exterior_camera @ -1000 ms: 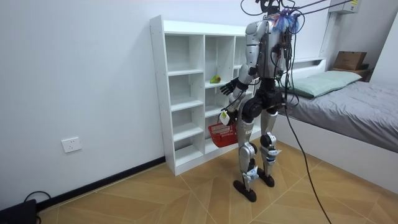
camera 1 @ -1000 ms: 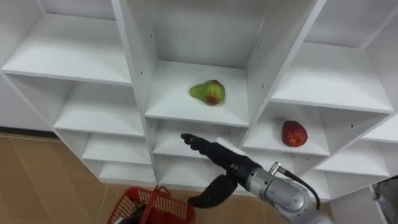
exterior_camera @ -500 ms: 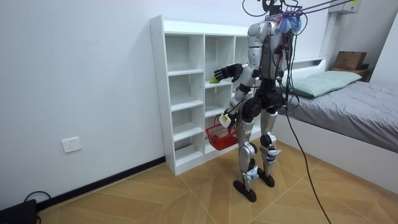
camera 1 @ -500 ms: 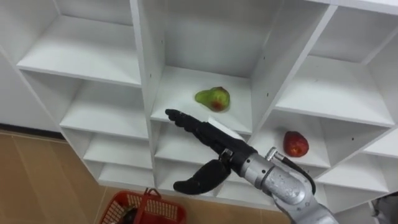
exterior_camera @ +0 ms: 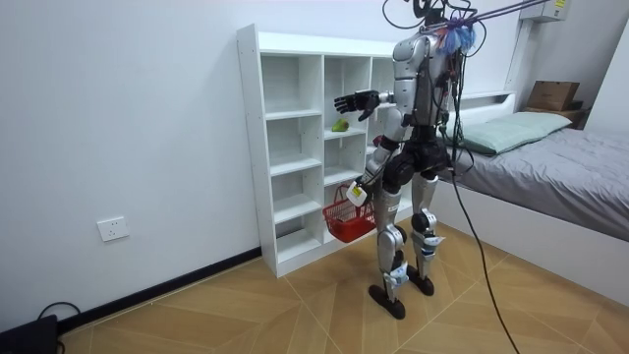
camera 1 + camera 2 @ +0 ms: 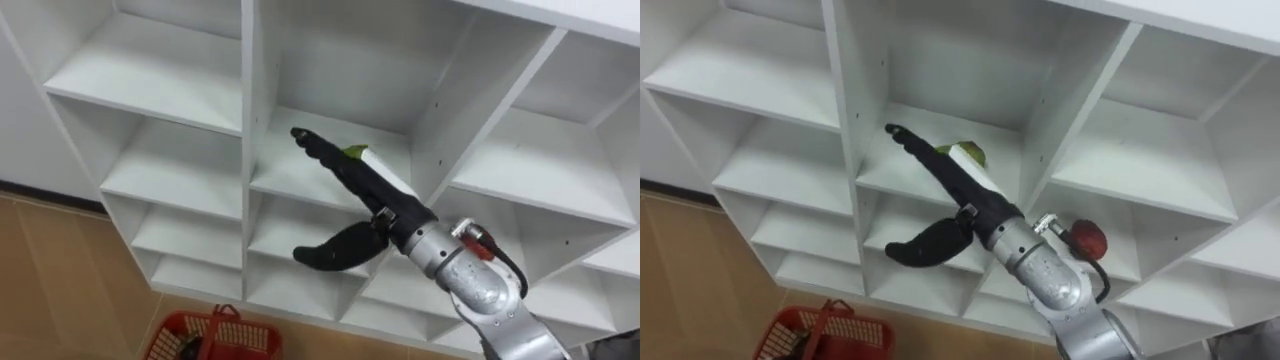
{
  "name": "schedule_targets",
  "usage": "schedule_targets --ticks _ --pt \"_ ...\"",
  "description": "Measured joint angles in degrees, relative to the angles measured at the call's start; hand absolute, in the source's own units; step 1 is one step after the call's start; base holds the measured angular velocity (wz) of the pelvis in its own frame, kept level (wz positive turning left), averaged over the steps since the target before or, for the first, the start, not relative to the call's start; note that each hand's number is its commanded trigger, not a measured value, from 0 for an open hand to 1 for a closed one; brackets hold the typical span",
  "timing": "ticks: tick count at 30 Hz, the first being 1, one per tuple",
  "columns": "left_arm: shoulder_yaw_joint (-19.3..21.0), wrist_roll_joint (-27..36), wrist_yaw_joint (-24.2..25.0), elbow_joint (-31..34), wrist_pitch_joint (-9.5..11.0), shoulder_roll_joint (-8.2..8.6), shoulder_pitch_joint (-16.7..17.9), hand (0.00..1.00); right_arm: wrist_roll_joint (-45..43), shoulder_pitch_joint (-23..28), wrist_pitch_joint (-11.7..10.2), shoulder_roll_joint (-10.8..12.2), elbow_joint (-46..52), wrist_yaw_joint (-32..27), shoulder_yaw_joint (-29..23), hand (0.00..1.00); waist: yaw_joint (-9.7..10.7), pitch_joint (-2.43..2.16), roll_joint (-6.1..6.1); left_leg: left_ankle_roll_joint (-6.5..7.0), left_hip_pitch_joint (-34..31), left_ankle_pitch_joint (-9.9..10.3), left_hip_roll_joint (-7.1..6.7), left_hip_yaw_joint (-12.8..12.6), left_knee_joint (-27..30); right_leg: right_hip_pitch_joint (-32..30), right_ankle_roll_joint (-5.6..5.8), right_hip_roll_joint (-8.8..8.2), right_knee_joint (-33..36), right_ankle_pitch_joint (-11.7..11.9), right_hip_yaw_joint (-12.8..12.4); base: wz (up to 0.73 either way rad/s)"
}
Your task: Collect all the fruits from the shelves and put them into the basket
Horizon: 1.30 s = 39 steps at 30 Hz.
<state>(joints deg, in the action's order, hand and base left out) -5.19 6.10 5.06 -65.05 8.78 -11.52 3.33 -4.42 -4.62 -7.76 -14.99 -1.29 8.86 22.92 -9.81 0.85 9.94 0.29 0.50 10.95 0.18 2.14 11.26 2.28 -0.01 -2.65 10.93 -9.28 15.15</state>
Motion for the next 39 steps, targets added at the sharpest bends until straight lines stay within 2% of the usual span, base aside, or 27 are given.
schedule_targets --ticks 2,3,8,12,15,16,18,20,28,31,37,39 --pt "0.81 -0.05 0.00 0.00 -0.01 -0.23 0.27 1.00 0.00 -1.04 -0.01 -0.88 -0.53 -0.91 -0.13 0.00 -0.12 0.03 0.32 -0.01 0.20 0.00 0.00 0.40 0.03 0.60 0.00 0.06 -0.41 0.12 0.36 0.10" --pt "1.23 -0.07 0.04 0.03 -0.02 -0.47 0.52 1.00 0.00 -1.86 -0.01 -1.11 -1.36 -1.32 -0.81 0.00 -0.14 -0.10 0.57 -0.01 0.21 0.01 -0.01 0.68 0.05 0.73 0.00 0.06 -0.40 0.12 0.64 0.14" --pt "2.89 -0.11 0.11 2.22 -0.11 -0.89 1.74 1.00 2.92 -5.40 -0.05 -1.10 -7.12 -3.32 -3.69 0.00 -0.92 0.36 1.88 -0.09 -0.01 -0.01 -0.06 1.45 0.24 0.84 0.00 0.01 -0.37 0.12 1.65 0.08" --pt "3.92 -0.12 0.19 2.55 -0.12 -0.93 1.85 1.00 4.14 -5.45 -0.06 -1.14 -9.78 -4.94 -4.57 0.00 -1.64 0.19 2.54 -0.15 -0.21 0.03 -0.09 1.92 0.42 0.85 0.01 -0.01 -0.37 0.12 2.34 0.07" --pt "6.21 -0.80 0.26 3.23 -0.13 -1.15 2.71 1.00 5.00 -5.83 -0.33 -1.53 -11.73 -5.17 -5.67 0.00 -1.70 0.10 3.18 -0.16 -0.10 0.02 -0.09 2.57 0.65 0.94 0.01 -0.02 -0.36 0.12 2.48 0.04" --pt "6.48 -0.80 0.26 3.24 -0.13 -1.28 2.72 1.00 5.63 -6.11 -0.33 -1.75 -12.35 -5.31 -5.97 0.00 -1.73 0.16 3.36 -0.16 -0.10 0.02 -0.12 2.74 0.74 1.00 0.01 -0.06 -0.36 0.12 2.68 0.10" --pt "7.03 -1.27 0.41 3.25 -0.34 -2.17 2.74 1.00 7.36 -7.75 -0.34 -3.60 -15.55 -6.64 -6.21 0.00 -1.69 0.50 4.15 -0.19 -0.09 0.04 -0.13 3.12 0.99 1.40 0.01 -0.10 -0.41 0.12 3.42 0.11" --pt "6.99 -1.26 0.35 3.27 -1.23 -2.74 2.72 1.00 8.78 -8.78 -0.35 -4.21 -17.42 -7.45 -6.17 0.00 -1.64 0.45 4.48 -0.23 -0.10 0.09 -0.13 3.18 0.97 1.68 0.01 -0.11 -0.42 0.12 3.79 0.07" --pt "7.19 -1.31 0.14 3.87 -2.85 -2.97 2.64 1.00 8.87 -14.06 -0.38 -4.20 -23.23 -11.04 -6.21 0.00 -2.12 0.46 4.49 -0.27 -0.65 0.17 -0.21 3.30 1.52 1.85 0.02 -0.12 -0.40 0.12 4.12 0.03" --pt "7.24 -1.45 0.19 5.06 -3.50 -3.35 3.33 1.00 8.85 -14.31 -0.39 -4.20 -23.87 -11.95 -6.26 0.00 -2.26 0.41 4.55 -0.28 -0.84 0.16 -0.25 3.59 1.65 1.84 0.02 -0.14 -0.42 0.12 4.61 0.06" --pt "7.20 -1.92 0.09 5.31 -4.34 -4.21 3.76 1.00 9.14 -14.40 -0.47 -4.20 -27.33 -15.22 -6.09 0.00 -3.68 0.32 4.76 -0.30 -1.06 0.12 -0.46 4.54 1.69 1.96 0.03 -0.21 -0.42 0.11 5.26 0.08" --pt "7.21 -2.09 -0.13 5.43 -4.94 -4.60 3.78 1.00 9.97 -14.46 -0.44 -4.20 -28.70 -16.51 -6.10 0.00 -4.46 0.43 5.00 -0.29 -1.18 0.12 -0.52 4.88 1.73 1.97 0.03 -0.23 -0.42 0.11 5.58 0.06"
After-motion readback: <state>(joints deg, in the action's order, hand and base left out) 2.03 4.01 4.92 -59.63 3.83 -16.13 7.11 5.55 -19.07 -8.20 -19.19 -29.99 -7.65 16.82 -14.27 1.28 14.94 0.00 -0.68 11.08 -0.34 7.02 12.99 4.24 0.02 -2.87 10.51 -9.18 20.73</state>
